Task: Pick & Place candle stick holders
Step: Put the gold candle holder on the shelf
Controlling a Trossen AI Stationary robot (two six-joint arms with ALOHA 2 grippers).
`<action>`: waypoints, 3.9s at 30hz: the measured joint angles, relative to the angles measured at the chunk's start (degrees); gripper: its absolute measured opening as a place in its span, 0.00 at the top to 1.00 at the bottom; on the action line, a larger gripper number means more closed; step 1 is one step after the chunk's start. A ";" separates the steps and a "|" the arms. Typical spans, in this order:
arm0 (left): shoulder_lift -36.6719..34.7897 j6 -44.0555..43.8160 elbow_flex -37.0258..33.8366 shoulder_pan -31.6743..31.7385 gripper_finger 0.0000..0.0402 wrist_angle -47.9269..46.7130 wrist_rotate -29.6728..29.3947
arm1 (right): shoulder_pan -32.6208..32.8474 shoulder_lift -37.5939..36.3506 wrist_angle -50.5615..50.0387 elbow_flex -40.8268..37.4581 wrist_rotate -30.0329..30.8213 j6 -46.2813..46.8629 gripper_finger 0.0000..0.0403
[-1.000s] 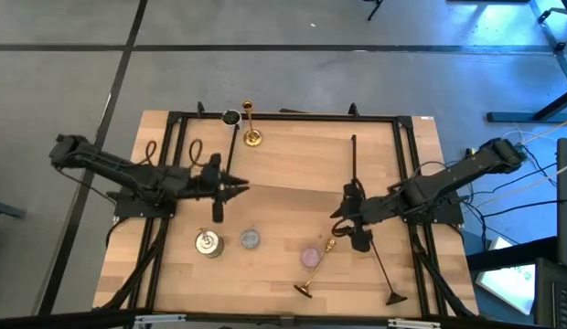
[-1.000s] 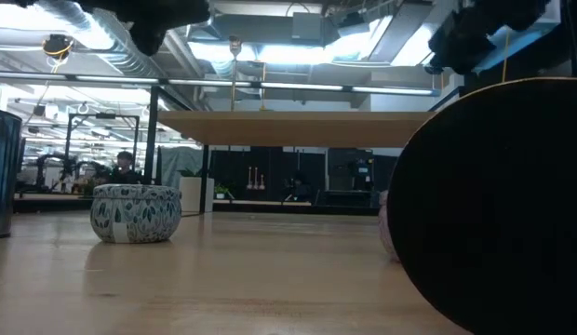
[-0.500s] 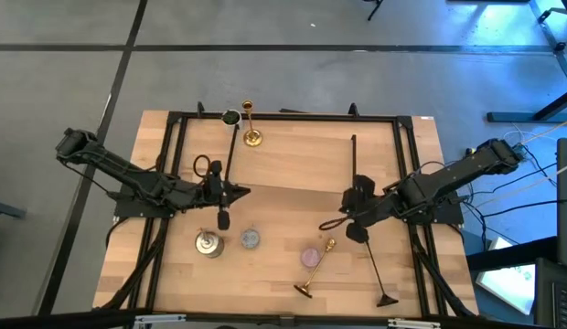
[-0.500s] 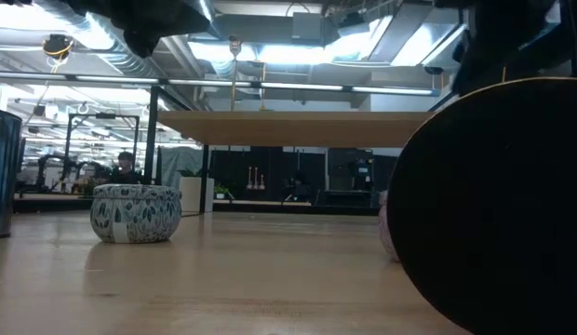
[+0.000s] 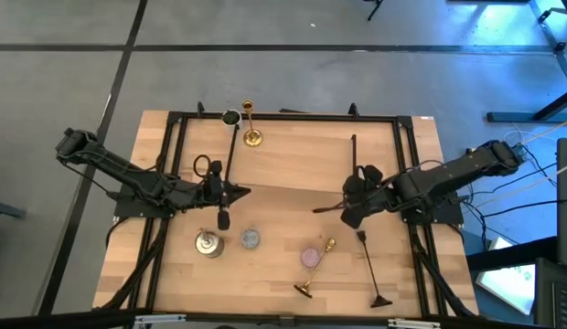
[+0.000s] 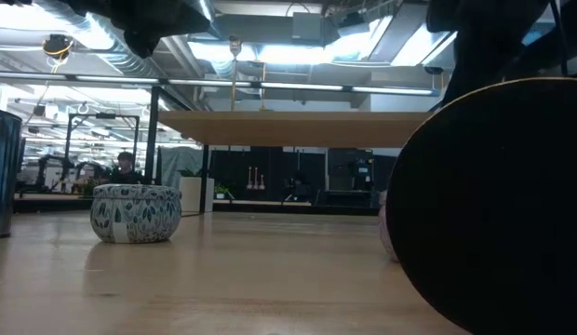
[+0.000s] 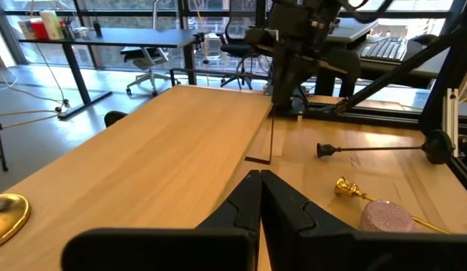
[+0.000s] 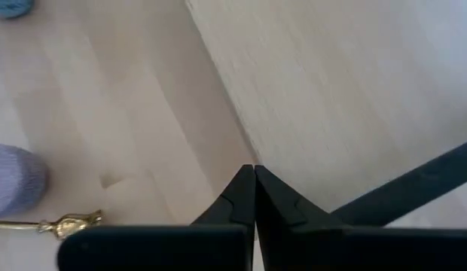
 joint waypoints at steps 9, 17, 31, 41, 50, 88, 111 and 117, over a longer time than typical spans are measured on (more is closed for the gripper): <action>0.00 0.12 0.00 0.00 1.00 -0.05 0.04 | -2.67 1.78 -1.90 0.00 0.03 0.41 0.99; 0.00 0.13 0.00 0.01 1.00 -0.23 1.66 | -1.40 1.78 2.28 0.07 -3.43 -2.91 0.99; 0.00 -2.87 0.00 -0.15 1.00 3.45 25.59 | 12.22 2.01 26.77 2.43 -23.03 -16.33 0.99; 0.92 -2.02 0.04 -2.93 0.99 3.22 22.75 | 19.15 12.84 25.19 1.20 -18.14 8.97 0.85; 0.90 0.25 0.04 -5.89 0.99 3.31 22.71 | 19.02 16.90 31.64 1.16 -19.56 50.81 0.60; 5.05 13.53 0.04 -14.69 0.99 -4.20 24.24 | 16.43 31.31 36.87 1.18 -16.42 89.96 0.53; 4.36 12.58 0.00 -19.50 0.99 -7.47 22.23 | 15.39 35.05 38.32 2.60 -20.23 84.86 0.96; 4.28 12.41 0.00 -19.50 1.00 -7.29 22.05 | 15.33 35.05 26.76 10.22 -18.16 77.57 0.96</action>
